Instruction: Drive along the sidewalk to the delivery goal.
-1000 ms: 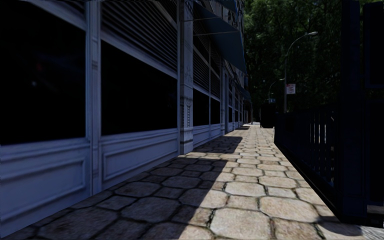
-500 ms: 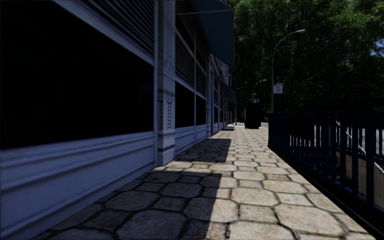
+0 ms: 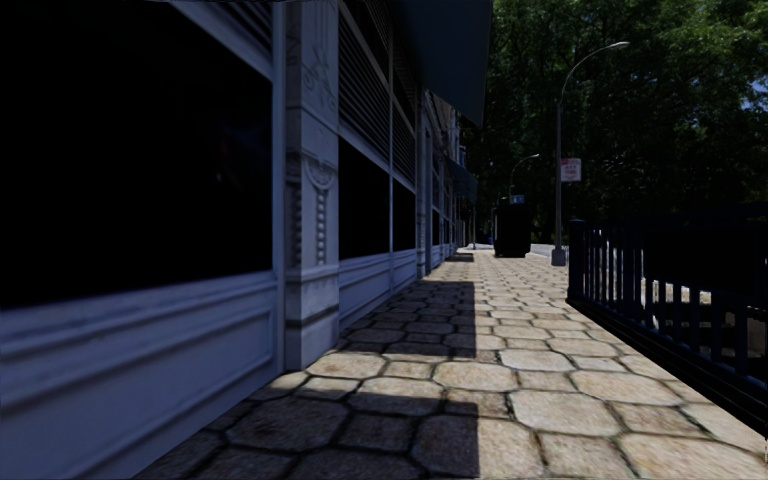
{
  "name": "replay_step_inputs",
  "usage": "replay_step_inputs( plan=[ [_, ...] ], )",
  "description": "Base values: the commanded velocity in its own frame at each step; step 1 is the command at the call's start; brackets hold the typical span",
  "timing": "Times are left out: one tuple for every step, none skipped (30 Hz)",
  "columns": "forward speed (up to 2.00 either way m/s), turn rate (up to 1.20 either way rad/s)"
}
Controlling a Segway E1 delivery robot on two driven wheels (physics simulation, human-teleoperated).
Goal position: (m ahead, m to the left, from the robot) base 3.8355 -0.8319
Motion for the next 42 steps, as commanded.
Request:
replay_step_inputs(
  plan=[
    [2.0, -0.28],
    [2.0, -0.54],
    [2.0, -1.0],
    [2.0, -1.0],
    [2.0, -1.2],
    [2.0, -1.2],
    [2.0, -1.2],
    [2.0, -1.2],
    [2.0, -1.2],
    [2.0, -1.2],
    [2.0, -1.2],
    [2.0, -0.23],
    [2.0, -0.06],
    [2.0, 0.0],
    [2.0, 0.0],
    [2.0, 0.0],
    [2.0, 0.0],
    [2.0, 0.0],
    [2.0, 0.0],
    [2.0, 0.0],
    [2.0, 0.0],
    [2.0, 0.0],
    [2.0, 0.0],
    [2.0, 0.0],
    [2.0, 0.0],
    [2.0, 0.0],
    [2.0, 0.0],
    [2.0, 0.0],
    [2.0, 0.0],
    [2.0, 0.0],
    [2.0, 0.0],
    [2.0, 0.0],
    [2.0, 0.0],
    [2.0, 0.14],
    [2.0, 0.6],
    [2.0, 0.76],
    [2.0, 0.83],
    [2.0, 0.87],
    [2.0, 0.87],
    [2.0, 0.87],
    [2.0, 0.81],
    [2.0, 0.12]
  ],
)
